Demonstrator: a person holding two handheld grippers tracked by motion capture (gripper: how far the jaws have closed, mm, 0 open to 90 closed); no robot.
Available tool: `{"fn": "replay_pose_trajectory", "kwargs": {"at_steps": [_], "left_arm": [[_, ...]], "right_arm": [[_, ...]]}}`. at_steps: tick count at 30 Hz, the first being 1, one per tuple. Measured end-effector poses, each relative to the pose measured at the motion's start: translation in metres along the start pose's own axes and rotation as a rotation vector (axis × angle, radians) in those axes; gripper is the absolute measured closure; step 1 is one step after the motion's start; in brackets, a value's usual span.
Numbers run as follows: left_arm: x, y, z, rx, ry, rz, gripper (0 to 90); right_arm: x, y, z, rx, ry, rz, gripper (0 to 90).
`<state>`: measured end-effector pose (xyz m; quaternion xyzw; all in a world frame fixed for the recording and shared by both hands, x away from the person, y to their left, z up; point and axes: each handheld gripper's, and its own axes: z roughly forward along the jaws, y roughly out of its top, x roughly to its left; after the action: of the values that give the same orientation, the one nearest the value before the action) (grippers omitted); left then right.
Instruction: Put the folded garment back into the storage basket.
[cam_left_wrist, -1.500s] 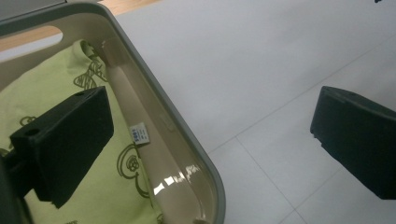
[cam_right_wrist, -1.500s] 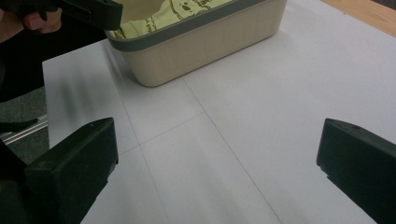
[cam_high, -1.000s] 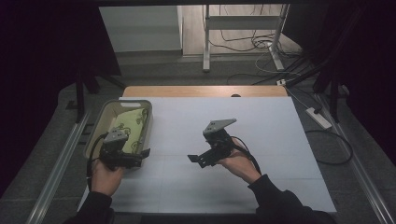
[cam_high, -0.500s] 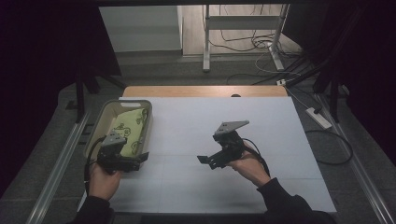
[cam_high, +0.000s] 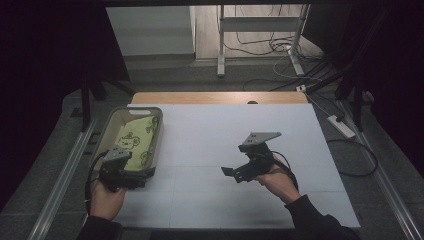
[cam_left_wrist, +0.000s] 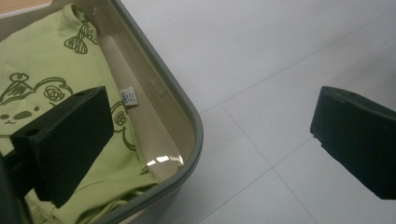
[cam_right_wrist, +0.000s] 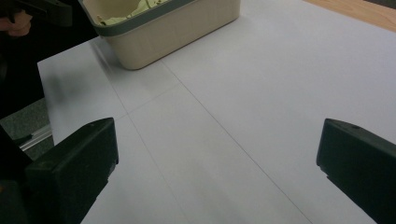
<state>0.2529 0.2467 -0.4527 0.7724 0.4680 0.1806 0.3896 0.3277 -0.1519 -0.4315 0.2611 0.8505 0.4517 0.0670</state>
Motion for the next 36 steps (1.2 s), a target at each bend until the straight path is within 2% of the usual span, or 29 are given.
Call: {"fn": "replay_pose_trajectory", "kwargs": {"at_steps": [8, 25, 36], "left_arm": [[0.0, -0.006, -0.005, -0.003, 0.004, -0.012, 0.0], [0.001, -0.015, -0.013, -0.01, 0.009, -0.032, 0.0], [0.001, -0.022, -0.018, -0.001, 0.013, -0.04, 0.0]], "right_arm": [[-0.004, -0.008, -0.012, -0.005, -0.016, 0.016, 0.0], [-0.011, -0.034, -0.038, 0.031, -0.054, 0.05, 0.0], [-0.016, -0.05, -0.058, 0.018, -0.084, 0.087, 0.0]]}}
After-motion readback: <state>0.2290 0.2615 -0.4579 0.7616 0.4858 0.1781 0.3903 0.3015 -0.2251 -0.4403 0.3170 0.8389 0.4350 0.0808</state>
